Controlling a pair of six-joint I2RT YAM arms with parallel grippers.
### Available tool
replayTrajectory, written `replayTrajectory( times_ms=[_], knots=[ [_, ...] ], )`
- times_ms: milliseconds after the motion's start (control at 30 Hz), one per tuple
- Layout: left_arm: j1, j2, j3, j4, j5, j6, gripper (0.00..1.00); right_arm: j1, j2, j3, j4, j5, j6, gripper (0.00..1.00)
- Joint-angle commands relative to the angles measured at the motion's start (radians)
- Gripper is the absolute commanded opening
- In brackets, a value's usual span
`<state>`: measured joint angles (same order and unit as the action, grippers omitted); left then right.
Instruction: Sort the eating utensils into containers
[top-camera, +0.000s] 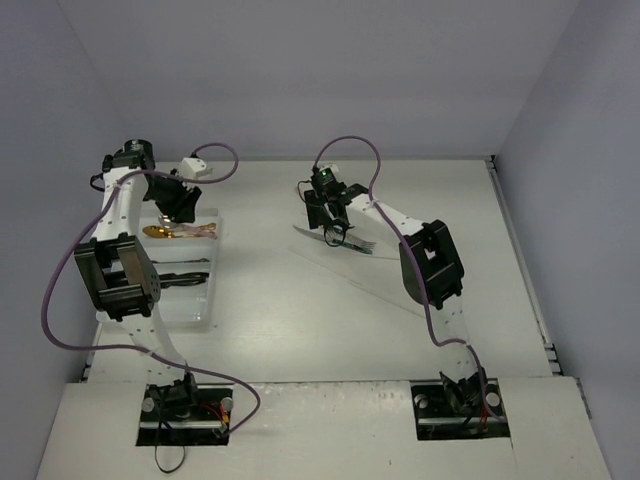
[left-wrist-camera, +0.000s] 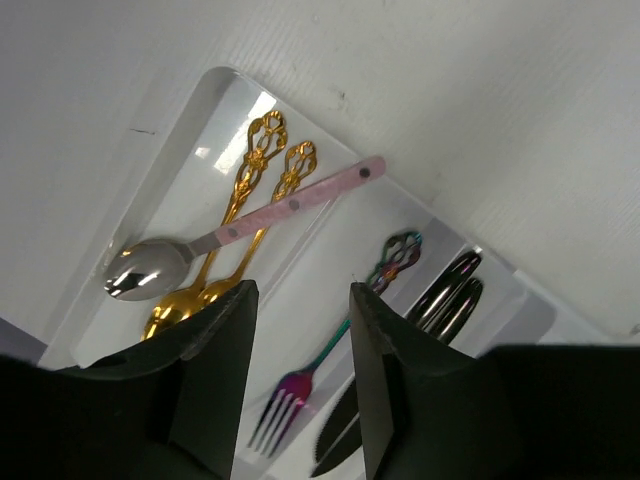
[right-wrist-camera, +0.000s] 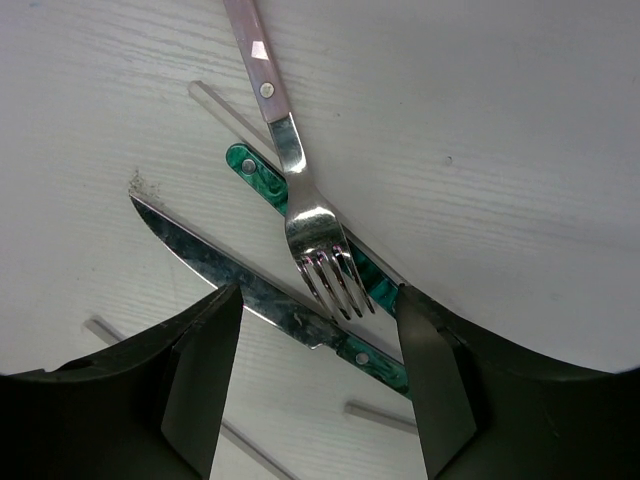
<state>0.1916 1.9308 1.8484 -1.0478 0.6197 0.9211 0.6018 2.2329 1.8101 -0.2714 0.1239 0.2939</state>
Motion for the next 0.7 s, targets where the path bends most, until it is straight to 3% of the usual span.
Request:
replayTrajectory(
  times_ms=[0, 200, 367, 667],
  knots=[
    [0.029, 0.013, 0.035, 0.03, 0.028, 0.335, 0.37, -0.005, -0.138, -0.03, 0.011, 0.002, 0.01, 0.61],
    [0.034, 0.163, 0.183, -0.159, -0.002, 0.641, 0.36, -0.005, -0.196, -0.082, 0.008, 0.005, 0.015, 0.62],
    [0.035, 0.213, 0.193, -0.229, -0.044, 0.85, 0.35, -0.007, -0.245, -0.132, 0.003, 0.026, 0.026, 0.63],
    [0.035, 0.287, 0.234, -0.259, -0.084, 0.942, 0.34, -0.007, -0.266, -0.155, -0.009, 0.033, 0.041, 0.64]
  ],
)
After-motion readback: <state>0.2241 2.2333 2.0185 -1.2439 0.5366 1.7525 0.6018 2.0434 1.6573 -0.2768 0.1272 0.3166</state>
